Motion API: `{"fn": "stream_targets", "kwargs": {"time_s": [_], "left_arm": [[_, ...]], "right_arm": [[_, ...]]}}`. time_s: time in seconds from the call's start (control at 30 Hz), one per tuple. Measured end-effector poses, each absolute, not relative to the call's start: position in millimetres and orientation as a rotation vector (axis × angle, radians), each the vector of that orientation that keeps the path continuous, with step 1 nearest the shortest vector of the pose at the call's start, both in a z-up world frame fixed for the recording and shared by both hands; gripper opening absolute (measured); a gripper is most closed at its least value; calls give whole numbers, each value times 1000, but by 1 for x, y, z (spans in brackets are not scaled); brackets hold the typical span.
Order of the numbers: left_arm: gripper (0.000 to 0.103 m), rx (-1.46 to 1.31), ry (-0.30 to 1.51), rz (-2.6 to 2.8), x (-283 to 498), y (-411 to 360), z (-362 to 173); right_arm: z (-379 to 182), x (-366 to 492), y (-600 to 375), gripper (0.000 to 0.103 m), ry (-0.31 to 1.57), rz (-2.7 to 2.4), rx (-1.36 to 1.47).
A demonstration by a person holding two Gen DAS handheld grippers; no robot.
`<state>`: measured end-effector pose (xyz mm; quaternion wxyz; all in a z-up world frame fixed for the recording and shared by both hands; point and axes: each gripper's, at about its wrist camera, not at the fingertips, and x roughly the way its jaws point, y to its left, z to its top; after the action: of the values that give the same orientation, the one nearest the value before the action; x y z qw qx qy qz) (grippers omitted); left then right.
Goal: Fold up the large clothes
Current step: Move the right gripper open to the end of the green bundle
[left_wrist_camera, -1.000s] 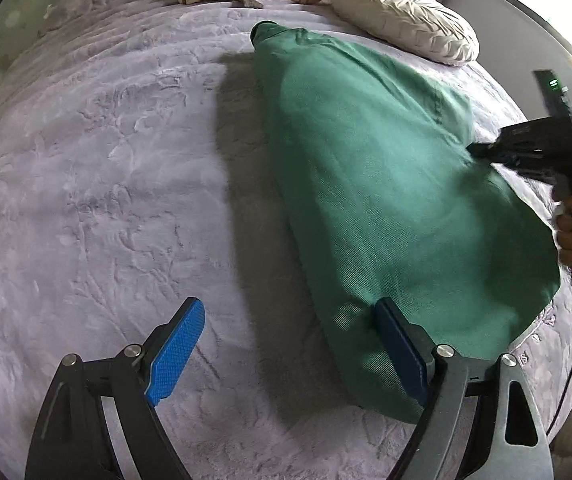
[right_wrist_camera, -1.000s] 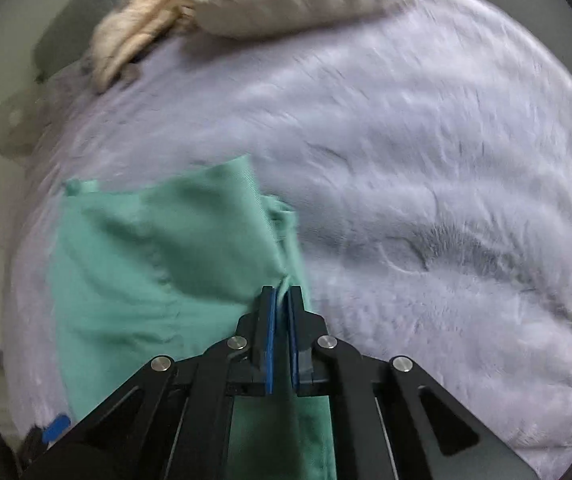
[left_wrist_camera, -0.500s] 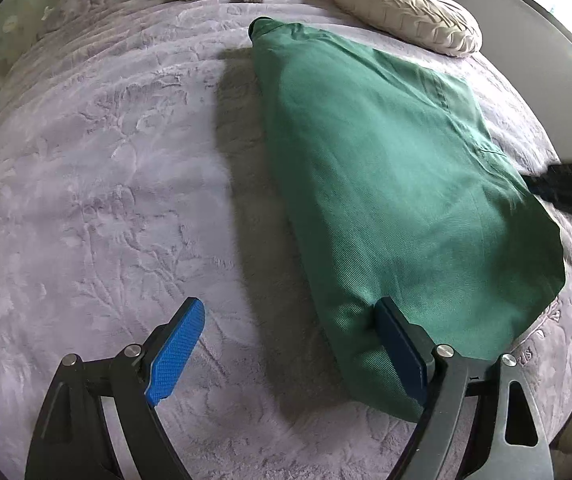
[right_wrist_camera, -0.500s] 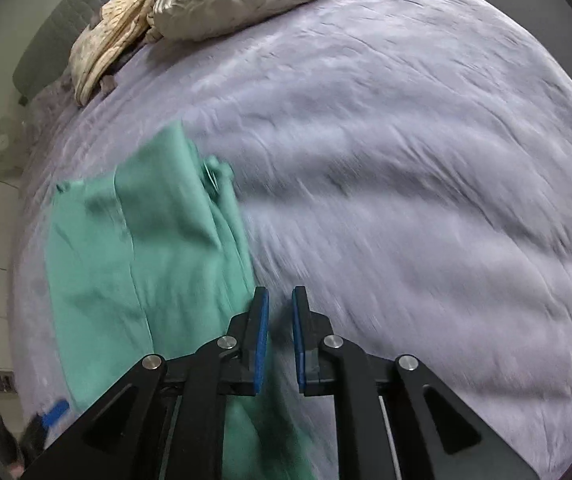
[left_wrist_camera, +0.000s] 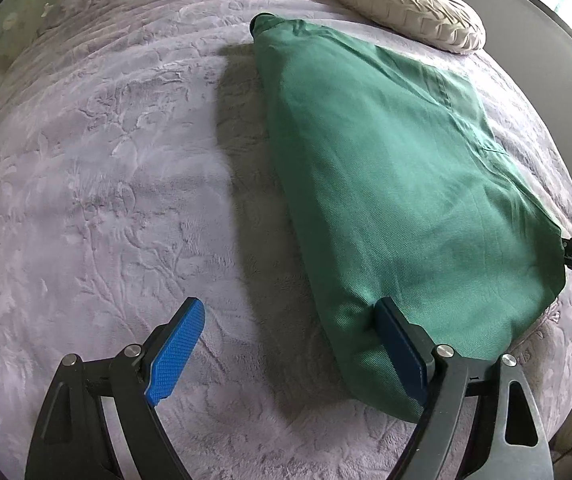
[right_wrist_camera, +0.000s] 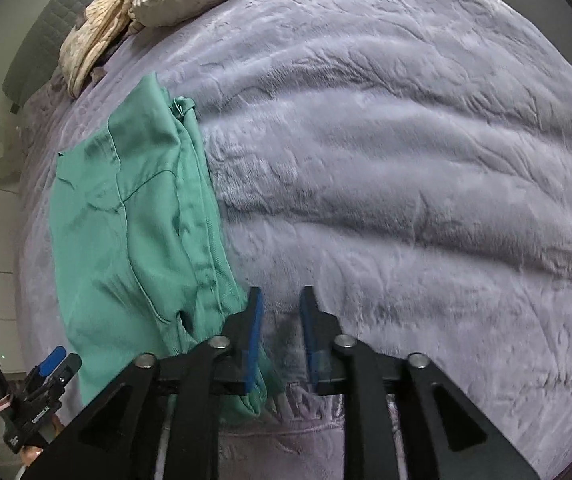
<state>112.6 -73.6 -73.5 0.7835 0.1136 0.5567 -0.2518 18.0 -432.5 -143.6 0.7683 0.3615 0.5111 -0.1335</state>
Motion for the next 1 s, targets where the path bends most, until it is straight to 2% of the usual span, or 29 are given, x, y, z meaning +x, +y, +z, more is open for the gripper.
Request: {"fn": "stream_targets", "kwargs": {"time_s": [0.03,0.1,0.47,0.53,0.7,0.8,1.0], "left_arm": [[87,245,1204,-542,113,-74,-73],[88,244,1211,-538,113,-74,-74],[87,239,1227,-525,118,-76,-71],[87,222,1213,-521,119,-74,-68],[87,161,1199,-532,133,-68,-60],[87,130,1226,-540,143,-69,-62],[87,61,1286,-562,165,-73,-73]], "right_arm": [[-144,17,-432,44,1108,-293,784],[-143,17,-431,54,1099,-297,782],[-138,26,-435,61,1089,-267,790],[-137,29,-438,70,1090,-257,796],[-135,36,-446,72,1074,-214,822],[-133,44,-451,79,1048,-156,852],[-134,79,-456,79,995,-10,928]]}}
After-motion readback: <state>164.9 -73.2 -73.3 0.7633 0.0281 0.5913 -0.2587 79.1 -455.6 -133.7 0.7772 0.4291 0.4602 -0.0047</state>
